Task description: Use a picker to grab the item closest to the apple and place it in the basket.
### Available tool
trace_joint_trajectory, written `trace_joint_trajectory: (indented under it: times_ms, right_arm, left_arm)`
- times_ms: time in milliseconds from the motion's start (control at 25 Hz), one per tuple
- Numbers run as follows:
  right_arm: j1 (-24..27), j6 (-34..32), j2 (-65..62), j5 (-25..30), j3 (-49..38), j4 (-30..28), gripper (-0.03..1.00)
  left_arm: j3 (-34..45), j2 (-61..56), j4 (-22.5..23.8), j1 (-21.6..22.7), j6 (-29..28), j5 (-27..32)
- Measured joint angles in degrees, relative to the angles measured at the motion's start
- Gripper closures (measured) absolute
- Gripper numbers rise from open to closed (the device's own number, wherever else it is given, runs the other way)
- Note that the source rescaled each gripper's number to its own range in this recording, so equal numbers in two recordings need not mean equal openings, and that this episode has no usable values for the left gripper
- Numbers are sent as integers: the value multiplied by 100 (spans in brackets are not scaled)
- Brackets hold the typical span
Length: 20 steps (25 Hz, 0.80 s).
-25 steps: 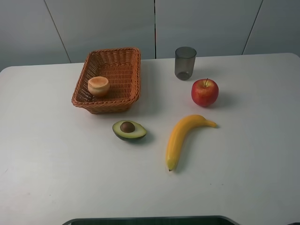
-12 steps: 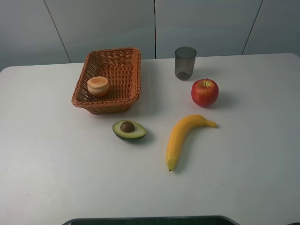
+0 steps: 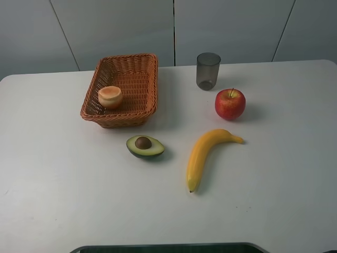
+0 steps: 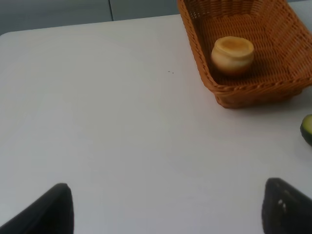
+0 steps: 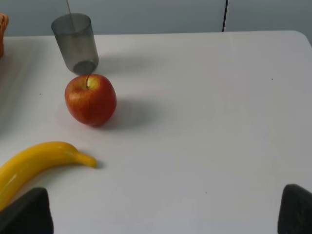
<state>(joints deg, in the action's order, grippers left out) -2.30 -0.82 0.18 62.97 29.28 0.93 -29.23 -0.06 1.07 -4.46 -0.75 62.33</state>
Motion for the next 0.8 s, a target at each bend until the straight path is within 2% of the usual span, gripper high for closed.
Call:
trace_joint_trajectory:
  times_ms: [800]
  right_arm:
    - [0,0,0,0,0,0,-3]
  left_arm:
    - [0,0,0,0,-12,0]
